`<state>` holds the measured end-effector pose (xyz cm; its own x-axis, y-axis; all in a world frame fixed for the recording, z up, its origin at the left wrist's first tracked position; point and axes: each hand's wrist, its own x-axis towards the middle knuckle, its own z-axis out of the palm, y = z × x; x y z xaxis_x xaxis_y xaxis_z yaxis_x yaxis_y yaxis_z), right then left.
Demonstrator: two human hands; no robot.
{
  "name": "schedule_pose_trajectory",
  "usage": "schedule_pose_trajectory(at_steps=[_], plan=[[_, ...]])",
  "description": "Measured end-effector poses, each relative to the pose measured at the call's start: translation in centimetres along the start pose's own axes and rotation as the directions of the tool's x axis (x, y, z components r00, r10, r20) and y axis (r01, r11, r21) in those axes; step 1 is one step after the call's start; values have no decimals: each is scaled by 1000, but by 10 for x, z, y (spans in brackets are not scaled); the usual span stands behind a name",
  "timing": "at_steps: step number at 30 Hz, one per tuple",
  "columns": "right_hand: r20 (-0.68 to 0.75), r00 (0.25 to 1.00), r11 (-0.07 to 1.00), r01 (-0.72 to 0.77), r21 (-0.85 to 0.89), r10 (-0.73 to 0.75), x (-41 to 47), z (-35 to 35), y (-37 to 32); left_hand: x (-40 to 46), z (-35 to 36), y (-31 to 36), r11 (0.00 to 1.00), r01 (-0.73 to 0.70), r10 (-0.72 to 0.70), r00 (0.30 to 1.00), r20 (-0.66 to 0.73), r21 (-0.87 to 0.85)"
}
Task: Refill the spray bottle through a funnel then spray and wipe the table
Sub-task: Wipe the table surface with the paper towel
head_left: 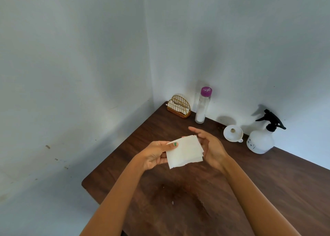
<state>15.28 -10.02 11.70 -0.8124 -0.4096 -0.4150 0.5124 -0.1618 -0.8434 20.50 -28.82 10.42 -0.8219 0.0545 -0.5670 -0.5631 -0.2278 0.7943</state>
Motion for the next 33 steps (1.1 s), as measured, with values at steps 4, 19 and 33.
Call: schedule_pose_trajectory(at_steps=[4, 19, 33], plan=[[9, 983, 956, -181, 230, 184, 4, -12, 23, 3, -1, -3, 1000, -11, 10, 999, 40, 25], [-278, 938, 969, -236, -74, 207, 12, 3, 94, 36, -37, -54, 868, -31, 183, 948, -261, 496], [-480, 831, 299, -400, -866, -279, 166, -11, 82, 51, -150, -121, 689, 311, 303, 697, -650, 654]])
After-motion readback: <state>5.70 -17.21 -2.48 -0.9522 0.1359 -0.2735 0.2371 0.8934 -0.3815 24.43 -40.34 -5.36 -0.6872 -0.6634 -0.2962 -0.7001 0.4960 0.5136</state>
